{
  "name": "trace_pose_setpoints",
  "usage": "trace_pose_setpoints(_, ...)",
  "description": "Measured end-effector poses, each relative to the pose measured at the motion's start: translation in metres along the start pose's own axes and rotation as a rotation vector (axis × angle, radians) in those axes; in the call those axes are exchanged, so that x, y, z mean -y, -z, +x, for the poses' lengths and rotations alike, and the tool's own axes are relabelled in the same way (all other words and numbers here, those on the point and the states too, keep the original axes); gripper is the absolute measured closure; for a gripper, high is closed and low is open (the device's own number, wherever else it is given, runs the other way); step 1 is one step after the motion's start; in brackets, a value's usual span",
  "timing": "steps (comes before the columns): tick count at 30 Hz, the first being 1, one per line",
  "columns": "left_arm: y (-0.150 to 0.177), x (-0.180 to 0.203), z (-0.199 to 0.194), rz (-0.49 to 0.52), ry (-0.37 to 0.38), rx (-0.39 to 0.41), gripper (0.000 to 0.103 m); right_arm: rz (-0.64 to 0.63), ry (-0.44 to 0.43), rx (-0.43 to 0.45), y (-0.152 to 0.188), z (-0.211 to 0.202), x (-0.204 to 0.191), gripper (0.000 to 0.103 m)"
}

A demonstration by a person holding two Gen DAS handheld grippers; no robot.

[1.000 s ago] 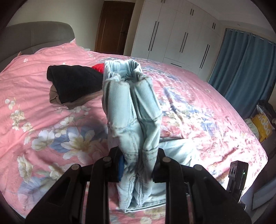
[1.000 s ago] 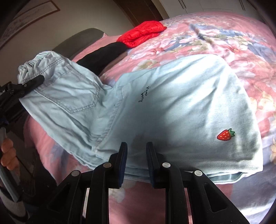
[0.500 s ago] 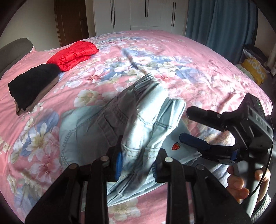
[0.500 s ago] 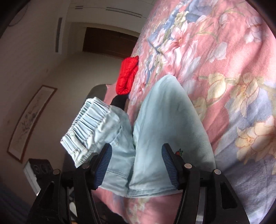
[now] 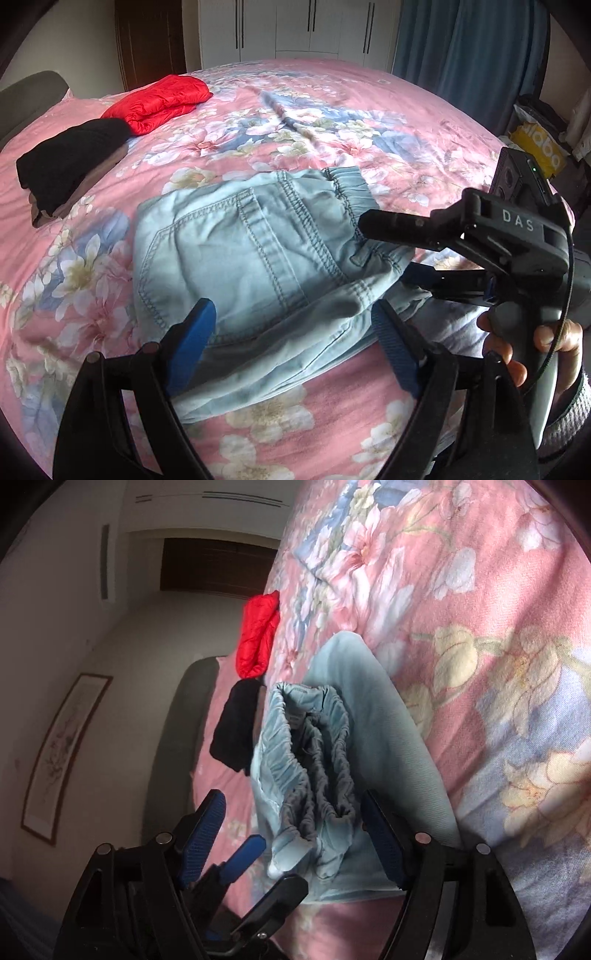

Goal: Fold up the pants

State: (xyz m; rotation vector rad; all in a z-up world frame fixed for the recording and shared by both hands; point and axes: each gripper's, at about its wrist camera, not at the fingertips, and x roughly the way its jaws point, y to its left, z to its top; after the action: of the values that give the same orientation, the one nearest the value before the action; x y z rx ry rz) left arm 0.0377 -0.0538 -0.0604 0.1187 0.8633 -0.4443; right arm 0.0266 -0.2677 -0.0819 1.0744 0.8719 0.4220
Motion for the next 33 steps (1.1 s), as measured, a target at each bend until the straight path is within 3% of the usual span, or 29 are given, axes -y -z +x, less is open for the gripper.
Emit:
trace_pose_setpoints(3,0.017,-0.032,-0.017,-0.113,-0.007,0.013,0.017,-0.087,0.087,-0.009,0.002,0.006,-0.011,0.030)
trace_pose_setpoints(8,0.042,-0.079,-0.022,-0.286,-0.032,-0.017,0.017,-0.247,0.254,-0.004,0.008,0.018,-0.021,0.065)
trace_pose_setpoints(11,0.050,-0.091,-0.022,-0.348,-0.025,-0.022,0.017,-0.308,0.288,0.019,0.009,0.020,-0.027,0.070)
trace_pose_setpoints(14,0.053,-0.094,-0.023,-0.363,-0.018,-0.021,0.017,-0.347,0.260,0.074,0.008,0.007,-0.040,0.073)
trace_pose_setpoints(16,0.054,-0.094,-0.021,-0.371,-0.012,-0.023,0.017,-0.361,0.281,0.115,0.004,-0.002,-0.044,0.073)
trace_pose_setpoints(20,0.055,-0.095,-0.015,-0.384,0.021,-0.033,0.017,-0.294,0.345,0.082,-0.006,0.003,-0.019,0.073)
trace_pose_setpoints(24,0.056,-0.101,-0.013,-0.411,0.047,-0.038,0.017,-0.278,0.347,0.063,-0.002,0.004,0.003,0.073)
trace_pose_setpoints(27,0.058,-0.112,-0.011,-0.452,0.075,-0.034,0.017,-0.328,0.398,0.070,0.000,-0.001,-0.009,0.065)
trace_pose_setpoints(30,0.055,-0.123,-0.005,-0.504,0.112,-0.042,0.017,-0.436,0.531,0.168,0.009,-0.014,-0.034,0.048)
trace_pose_setpoints(32,0.048,-0.130,0.000,-0.534,0.149,-0.037,0.017,-0.553,0.633,0.275,0.021,-0.021,-0.055,0.047)
trace_pose_setpoints(33,0.044,-0.132,0.002,-0.549,0.174,-0.029,0.017,-0.605,0.637,0.302,0.026,-0.022,-0.064,0.047)
